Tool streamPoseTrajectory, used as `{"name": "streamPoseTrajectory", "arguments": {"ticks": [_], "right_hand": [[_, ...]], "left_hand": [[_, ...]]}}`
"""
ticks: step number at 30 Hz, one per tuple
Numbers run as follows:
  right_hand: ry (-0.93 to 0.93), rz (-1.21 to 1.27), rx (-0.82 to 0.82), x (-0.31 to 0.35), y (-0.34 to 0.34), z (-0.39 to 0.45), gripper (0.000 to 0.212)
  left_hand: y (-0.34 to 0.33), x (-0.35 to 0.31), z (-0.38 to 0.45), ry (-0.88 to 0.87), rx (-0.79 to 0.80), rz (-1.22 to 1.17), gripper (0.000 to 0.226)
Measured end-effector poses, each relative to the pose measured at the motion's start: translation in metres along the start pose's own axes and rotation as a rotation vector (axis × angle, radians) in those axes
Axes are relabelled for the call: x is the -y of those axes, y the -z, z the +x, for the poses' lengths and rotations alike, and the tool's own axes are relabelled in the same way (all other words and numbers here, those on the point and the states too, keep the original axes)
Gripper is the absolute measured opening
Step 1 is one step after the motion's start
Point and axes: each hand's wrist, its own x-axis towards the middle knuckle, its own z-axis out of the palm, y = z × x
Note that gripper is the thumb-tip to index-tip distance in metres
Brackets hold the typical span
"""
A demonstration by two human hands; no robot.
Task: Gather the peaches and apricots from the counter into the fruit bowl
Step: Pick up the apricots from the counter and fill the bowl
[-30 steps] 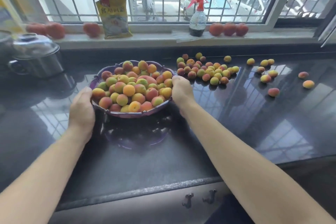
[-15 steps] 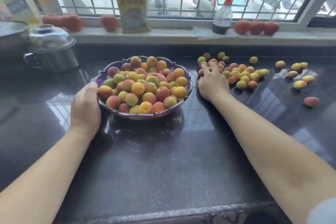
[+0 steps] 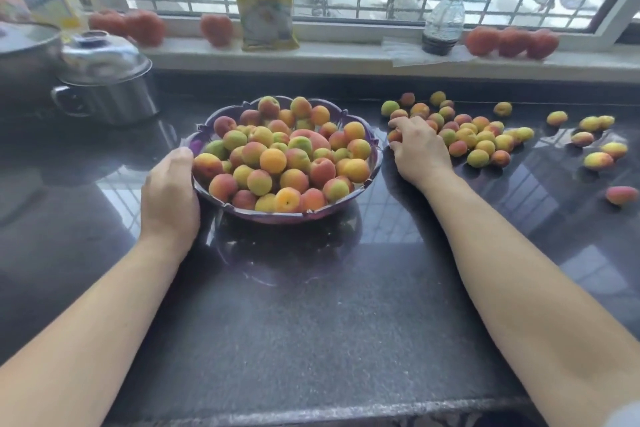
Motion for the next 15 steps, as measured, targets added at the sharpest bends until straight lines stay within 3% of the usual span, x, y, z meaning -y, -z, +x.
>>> {"name": "streamPoseTrajectory", "arguments": {"ticks": [5, 8, 11, 13, 15], "right_hand": [[0.002, 0.314, -0.085, 0.034, 0.038, 0.004, 0.023], [0.109, 0.641, 0.114, 0.075, 0.080, -0.005, 0.023], [0.244, 0.519, 0.330, 0.105, 0.085, -0.022, 0.021], [0.285, 0.420, 0.346, 0.110, 0.076, -0.027, 0.020], [0.261, 0.472, 0.330, 0.103, 0.073, -0.022, 0.020]], "left_hand": [[-0.001, -0.002, -0.002, -0.015, 0.000, 0.002, 0.042], [-0.001, -0.003, -0.003, -0.064, 0.006, 0.043, 0.048], [0.001, -0.004, -0.004, -0.101, -0.001, 0.089, 0.053], [0.001, -0.004, -0.004, -0.117, 0.002, 0.104, 0.053], [0.001, -0.004, -0.004, -0.113, 0.007, 0.098, 0.051]]}}
